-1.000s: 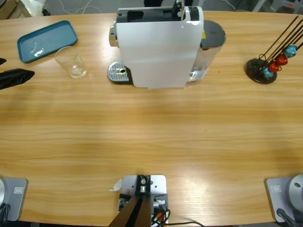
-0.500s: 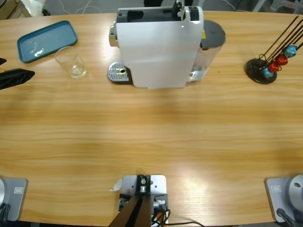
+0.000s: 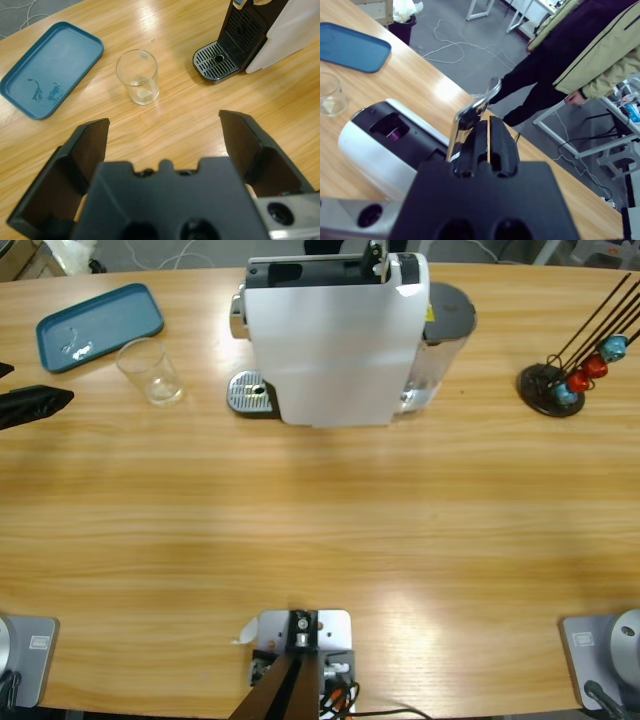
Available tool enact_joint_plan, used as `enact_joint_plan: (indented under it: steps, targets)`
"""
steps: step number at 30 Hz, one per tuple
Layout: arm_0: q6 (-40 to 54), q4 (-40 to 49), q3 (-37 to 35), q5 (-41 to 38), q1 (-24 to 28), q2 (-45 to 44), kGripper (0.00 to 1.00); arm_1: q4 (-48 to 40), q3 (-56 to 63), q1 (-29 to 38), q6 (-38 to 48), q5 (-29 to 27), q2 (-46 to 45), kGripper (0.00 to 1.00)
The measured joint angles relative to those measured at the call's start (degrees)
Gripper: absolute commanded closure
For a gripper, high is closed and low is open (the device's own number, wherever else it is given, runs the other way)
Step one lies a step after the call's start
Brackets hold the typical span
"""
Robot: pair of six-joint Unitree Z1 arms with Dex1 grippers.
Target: Pour coffee
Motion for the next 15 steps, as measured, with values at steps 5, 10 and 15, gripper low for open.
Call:
enact_joint_plan:
  steps: [5, 10, 15]
  targets:
    - [0.0, 0.0, 0.0, 0.0, 0.0, 0.4, 0.055, 0.0, -1.4, 0.0, -1.1, -0.4, 0.8, 1.0]
    - [0.0, 0.0, 0.0, 0.0, 0.0, 0.5, 0.055, 0.0, -3.0, 0.0, -1.3, -0.4, 2.1, 1.0]
    - [0.0, 0.0, 0.0, 0.0, 0.0, 0.5, 0.055, 0.0, -3.4, 1.4, -1.4, -0.5, 3.7, 1.0]
